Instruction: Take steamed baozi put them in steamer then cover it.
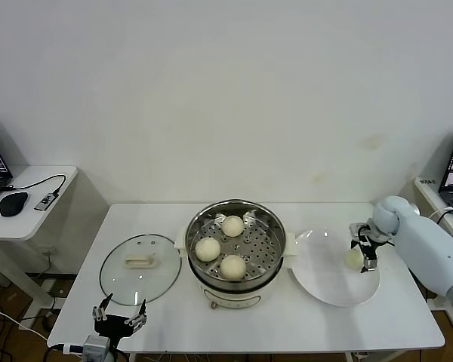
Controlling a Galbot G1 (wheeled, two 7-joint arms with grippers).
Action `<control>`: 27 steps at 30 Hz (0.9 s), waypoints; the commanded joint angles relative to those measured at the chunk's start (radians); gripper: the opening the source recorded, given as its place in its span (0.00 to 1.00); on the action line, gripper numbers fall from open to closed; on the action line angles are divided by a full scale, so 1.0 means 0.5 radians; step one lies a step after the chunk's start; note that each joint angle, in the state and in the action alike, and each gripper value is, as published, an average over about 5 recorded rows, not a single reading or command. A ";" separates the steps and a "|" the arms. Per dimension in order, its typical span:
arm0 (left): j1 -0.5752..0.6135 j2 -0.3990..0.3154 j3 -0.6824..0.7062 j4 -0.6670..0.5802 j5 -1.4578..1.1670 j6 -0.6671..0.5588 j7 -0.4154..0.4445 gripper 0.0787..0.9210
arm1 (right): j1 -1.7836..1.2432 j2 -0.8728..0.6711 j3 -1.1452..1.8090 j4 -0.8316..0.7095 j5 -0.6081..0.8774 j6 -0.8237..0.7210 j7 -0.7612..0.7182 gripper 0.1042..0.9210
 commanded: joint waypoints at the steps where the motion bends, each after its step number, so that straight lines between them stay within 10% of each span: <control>1: 0.001 0.002 -0.001 0.005 0.003 -0.001 -0.001 0.88 | -0.011 0.018 0.017 -0.047 -0.018 0.011 0.052 0.88; 7: 0.000 -0.001 0.003 0.004 0.003 0.000 0.000 0.88 | 0.004 0.012 0.011 -0.034 0.011 0.002 0.031 0.86; 17: -0.006 0.000 0.011 0.004 0.002 0.000 0.000 0.88 | 0.018 -0.062 -0.003 0.077 0.084 -0.060 0.005 0.53; 27: -0.056 0.011 0.027 -0.007 -0.007 -0.001 -0.007 0.88 | 0.506 -0.426 -0.499 0.733 0.713 -0.446 -0.094 0.48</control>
